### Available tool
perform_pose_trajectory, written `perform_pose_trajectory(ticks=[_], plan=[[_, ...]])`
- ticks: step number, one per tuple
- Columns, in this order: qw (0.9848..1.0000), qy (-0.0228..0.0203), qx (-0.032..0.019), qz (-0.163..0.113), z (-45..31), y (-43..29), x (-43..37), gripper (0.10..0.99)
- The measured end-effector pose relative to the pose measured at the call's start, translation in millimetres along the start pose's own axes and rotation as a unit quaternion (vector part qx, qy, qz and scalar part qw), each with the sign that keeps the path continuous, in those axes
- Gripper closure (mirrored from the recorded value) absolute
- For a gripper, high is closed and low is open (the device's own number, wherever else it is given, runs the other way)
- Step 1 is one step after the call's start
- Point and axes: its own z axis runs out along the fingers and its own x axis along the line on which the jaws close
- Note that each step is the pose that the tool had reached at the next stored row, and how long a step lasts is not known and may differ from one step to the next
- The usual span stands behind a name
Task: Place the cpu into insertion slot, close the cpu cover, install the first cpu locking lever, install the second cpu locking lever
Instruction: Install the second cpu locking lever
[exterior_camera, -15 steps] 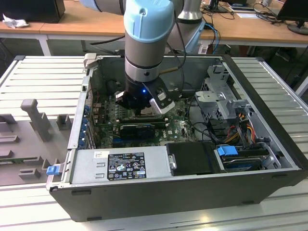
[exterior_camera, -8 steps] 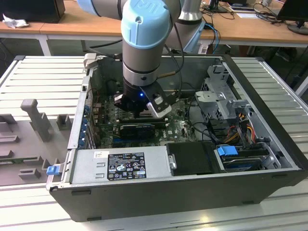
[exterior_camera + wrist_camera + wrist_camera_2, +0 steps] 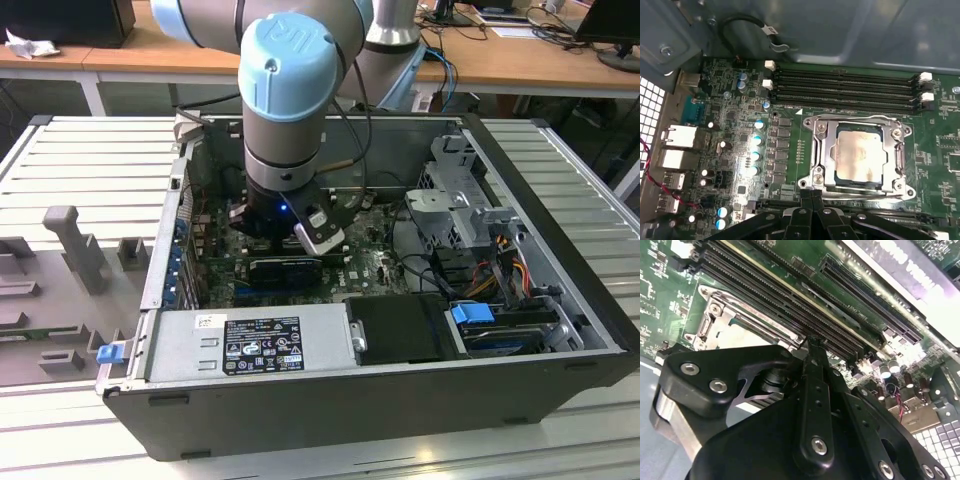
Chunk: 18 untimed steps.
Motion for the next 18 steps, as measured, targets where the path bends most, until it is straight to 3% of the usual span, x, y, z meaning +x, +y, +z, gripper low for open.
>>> perform_pose_trajectory(ticks=[8, 14, 17, 18], plan=[[0.9999, -0.0011, -0.0162, 0.000, 5.3, -0.7, 0.1, 0.980], [0.9997, -0.0017, -0.0227, -0.001, 9.4, 2.0, 2.9, 0.980], [0.9997, -0.0017, -0.0234, -0.001, -0.2, 4.7, 3.9, 0.980], [0.9997, -0.0017, -0.0233, -0.001, -10.3, 7.4, 3.9, 0.980]])
